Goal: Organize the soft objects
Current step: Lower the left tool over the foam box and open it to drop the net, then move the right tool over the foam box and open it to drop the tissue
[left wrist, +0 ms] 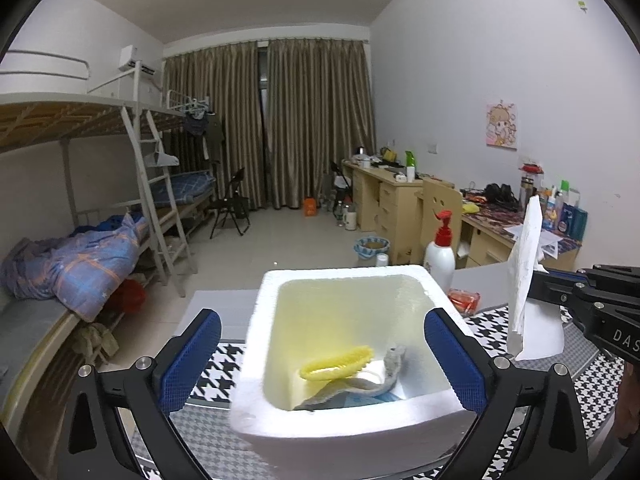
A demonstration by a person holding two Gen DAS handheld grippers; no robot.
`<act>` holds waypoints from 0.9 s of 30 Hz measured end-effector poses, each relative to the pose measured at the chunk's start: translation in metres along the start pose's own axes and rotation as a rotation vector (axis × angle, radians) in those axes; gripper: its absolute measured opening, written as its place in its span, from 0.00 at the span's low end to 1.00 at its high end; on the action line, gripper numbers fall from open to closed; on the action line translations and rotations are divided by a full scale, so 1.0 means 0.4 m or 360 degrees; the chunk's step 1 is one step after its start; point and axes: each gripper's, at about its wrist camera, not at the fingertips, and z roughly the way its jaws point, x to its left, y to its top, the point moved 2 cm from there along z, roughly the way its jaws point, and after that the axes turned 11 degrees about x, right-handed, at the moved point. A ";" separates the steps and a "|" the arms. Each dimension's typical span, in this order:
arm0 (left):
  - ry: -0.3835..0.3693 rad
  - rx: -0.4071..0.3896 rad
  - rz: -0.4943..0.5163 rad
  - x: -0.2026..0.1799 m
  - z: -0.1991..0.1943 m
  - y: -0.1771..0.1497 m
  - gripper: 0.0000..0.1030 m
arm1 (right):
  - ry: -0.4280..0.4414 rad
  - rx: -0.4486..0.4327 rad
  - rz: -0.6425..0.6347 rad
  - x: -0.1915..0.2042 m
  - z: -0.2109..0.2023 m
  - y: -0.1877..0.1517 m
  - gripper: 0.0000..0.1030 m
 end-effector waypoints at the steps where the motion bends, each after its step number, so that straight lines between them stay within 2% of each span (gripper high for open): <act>1: 0.0010 -0.0003 -0.0001 0.005 -0.002 0.000 0.99 | 0.0001 0.0001 -0.0001 0.002 0.001 0.002 0.07; 9: 0.0086 -0.0007 -0.0040 0.038 -0.017 -0.005 0.99 | 0.0015 -0.0004 -0.0026 0.021 0.012 0.014 0.07; 27: 0.0153 -0.0059 -0.0087 0.104 -0.060 -0.034 0.99 | 0.0038 0.0013 -0.0052 0.070 0.050 0.050 0.07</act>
